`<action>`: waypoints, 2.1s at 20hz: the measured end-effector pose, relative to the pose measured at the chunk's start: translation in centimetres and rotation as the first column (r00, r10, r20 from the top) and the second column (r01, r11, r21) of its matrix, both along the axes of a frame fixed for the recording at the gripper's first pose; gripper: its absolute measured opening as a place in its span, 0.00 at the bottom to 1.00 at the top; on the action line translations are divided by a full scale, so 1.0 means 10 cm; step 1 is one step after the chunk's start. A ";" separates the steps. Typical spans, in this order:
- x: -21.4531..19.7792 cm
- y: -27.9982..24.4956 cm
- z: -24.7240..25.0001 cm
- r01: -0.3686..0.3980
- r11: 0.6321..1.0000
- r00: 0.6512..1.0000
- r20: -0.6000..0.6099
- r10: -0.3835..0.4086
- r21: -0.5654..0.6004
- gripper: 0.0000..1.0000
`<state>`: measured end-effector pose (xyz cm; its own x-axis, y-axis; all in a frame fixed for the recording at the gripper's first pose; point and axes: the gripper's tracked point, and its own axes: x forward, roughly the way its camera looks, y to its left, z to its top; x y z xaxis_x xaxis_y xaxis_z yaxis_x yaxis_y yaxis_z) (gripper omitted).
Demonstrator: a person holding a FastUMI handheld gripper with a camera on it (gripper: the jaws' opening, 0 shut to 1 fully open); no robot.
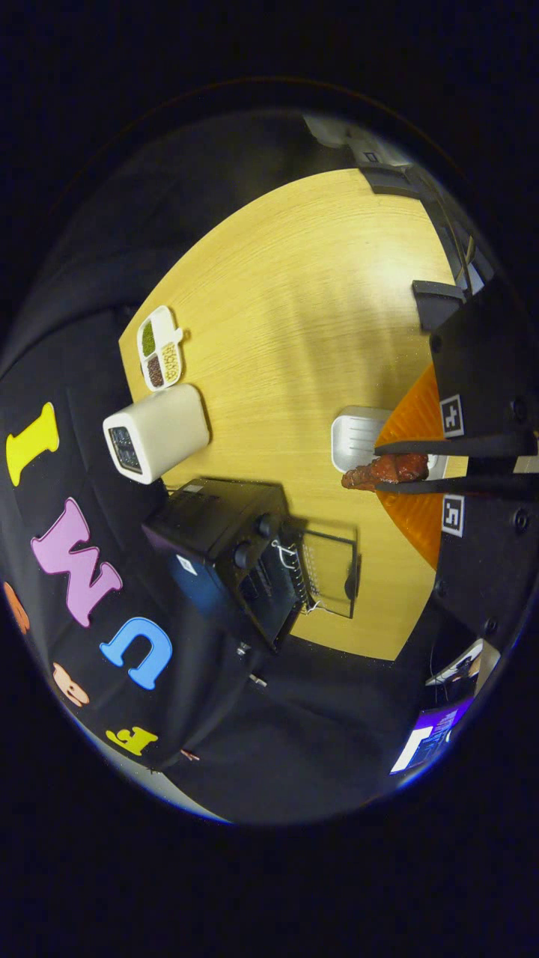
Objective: Open the toaster oven, put the food inside, and close the toaster oven door.
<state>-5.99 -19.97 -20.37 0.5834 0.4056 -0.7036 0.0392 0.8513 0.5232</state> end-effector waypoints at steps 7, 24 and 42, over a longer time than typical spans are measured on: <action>0.04 0.72 0.51 0.073 0.995 0.996 0.052 -0.077 0.063 0.13; 0.12 2.61 0.47 0.283 0.904 0.937 0.109 -0.332 0.319 0.13; 1.43 2.81 -0.27 0.498 0.787 0.817 0.106 -0.567 0.364 0.13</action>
